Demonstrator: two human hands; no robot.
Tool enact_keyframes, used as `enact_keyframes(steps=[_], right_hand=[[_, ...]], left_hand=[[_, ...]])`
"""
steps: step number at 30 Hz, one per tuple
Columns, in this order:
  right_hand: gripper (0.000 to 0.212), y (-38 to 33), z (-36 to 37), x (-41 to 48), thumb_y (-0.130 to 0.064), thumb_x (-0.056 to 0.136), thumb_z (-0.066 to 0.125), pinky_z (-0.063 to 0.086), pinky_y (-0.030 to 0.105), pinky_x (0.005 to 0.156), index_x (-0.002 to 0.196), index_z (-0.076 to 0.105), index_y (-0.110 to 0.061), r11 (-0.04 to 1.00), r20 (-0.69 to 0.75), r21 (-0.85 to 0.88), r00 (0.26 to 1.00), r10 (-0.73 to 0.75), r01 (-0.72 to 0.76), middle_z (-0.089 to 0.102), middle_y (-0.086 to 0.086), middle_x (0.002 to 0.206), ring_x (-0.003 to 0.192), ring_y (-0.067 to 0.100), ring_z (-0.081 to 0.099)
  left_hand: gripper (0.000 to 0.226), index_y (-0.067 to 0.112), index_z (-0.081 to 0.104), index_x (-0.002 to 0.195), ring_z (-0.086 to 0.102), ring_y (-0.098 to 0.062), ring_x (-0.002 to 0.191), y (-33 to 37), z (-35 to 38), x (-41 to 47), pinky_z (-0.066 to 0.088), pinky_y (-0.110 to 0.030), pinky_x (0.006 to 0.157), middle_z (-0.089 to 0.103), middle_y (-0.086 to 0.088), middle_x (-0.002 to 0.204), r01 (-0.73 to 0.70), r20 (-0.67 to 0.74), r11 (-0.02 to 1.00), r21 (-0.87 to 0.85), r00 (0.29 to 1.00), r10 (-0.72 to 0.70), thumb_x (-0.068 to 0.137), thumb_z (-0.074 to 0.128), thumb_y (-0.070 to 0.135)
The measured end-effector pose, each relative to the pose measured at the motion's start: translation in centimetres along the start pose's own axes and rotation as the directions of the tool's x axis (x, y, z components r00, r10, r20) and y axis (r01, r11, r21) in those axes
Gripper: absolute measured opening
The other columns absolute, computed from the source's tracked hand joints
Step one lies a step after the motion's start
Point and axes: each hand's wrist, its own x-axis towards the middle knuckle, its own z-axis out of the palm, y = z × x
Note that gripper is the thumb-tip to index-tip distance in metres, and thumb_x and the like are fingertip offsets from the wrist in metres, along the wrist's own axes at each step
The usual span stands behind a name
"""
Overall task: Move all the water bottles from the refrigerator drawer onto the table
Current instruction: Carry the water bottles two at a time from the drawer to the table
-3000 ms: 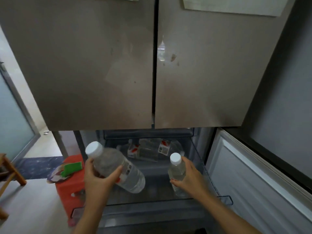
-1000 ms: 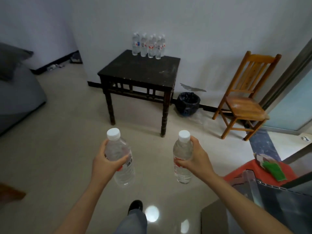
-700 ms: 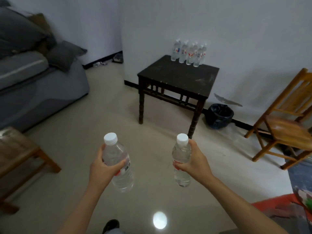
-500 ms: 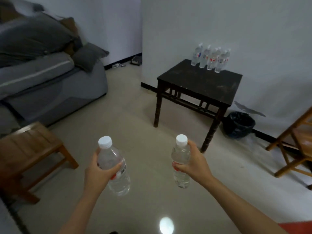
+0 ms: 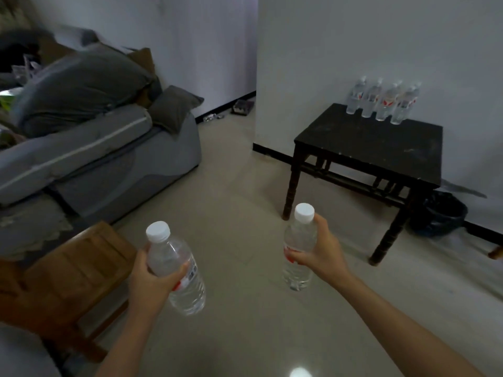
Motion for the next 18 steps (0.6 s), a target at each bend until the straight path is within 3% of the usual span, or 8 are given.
enact_keyframes(steps=[4,8,11,15,18], right_hand=[[0.085,-0.7,0.7,3.5,-0.025,0.062,0.083,0.045,0.031,0.087,0.132,0.035,-0.021,0.998,-0.018,-0.061,1.0,-0.019,0.018,0.045,-0.014,0.112,0.102,0.007,0.046],[0.086,-0.8,0.6,8.7,-0.024,0.062,0.083,0.044,0.03,0.089,0.133,0.034,-0.021,0.996,-0.035,-0.08,0.999,-0.031,0.028,0.043,-0.015,0.112,0.103,0.006,0.044],[0.085,-0.5,1.1,13.4,-0.023,0.062,0.083,0.045,0.031,0.086,0.132,0.035,-0.021,0.995,-0.034,-0.086,0.998,-0.053,0.05,0.046,-0.012,0.11,0.101,0.01,0.048],[0.082,-0.1,3.2,21.2,-0.025,0.062,0.082,0.043,0.029,0.082,0.131,0.037,-0.022,0.991,0.001,-0.107,0.997,-0.082,0.081,0.052,-0.005,0.119,0.1,0.011,0.049],[0.081,-0.6,5.0,26.5,-0.027,0.062,0.082,0.046,0.031,0.084,0.13,0.038,-0.022,0.988,0.042,-0.1,0.992,-0.115,0.119,0.052,-0.003,0.122,0.104,0.016,0.054]], left_hand=[[0.084,0.017,0.049,0.12,0.058,-0.022,0.096,-0.3,0.6,4.6,0.047,-0.038,0.08,0.06,-0.003,0.108,0.004,0.044,1.0,-0.002,0.999,-0.004,0.047,0.087,0.034],[0.069,0.011,0.049,0.122,0.058,-0.027,0.098,0.1,2.8,9.6,0.047,-0.035,0.077,0.06,-0.008,0.109,-0.024,0.036,1.0,-0.001,0.999,0.025,0.061,0.081,0.008],[0.069,0.012,0.046,0.124,0.056,-0.023,0.097,1.1,4.6,13.5,0.044,-0.027,0.072,0.057,-0.004,0.108,-0.046,0.036,0.999,-0.012,0.998,0.047,0.064,0.079,0.007],[0.07,0.016,0.045,0.124,0.056,-0.02,0.096,2.1,6.2,19.7,0.048,-0.038,0.082,0.057,-0.001,0.107,-0.054,0.017,0.999,0.004,0.998,0.054,0.064,0.081,0.011],[0.067,0.023,0.046,0.117,0.056,-0.013,0.089,3.1,6.7,23.8,0.047,-0.035,0.079,0.056,0.009,0.097,-0.053,-0.041,0.999,0.006,0.998,0.054,0.062,0.083,0.013]])
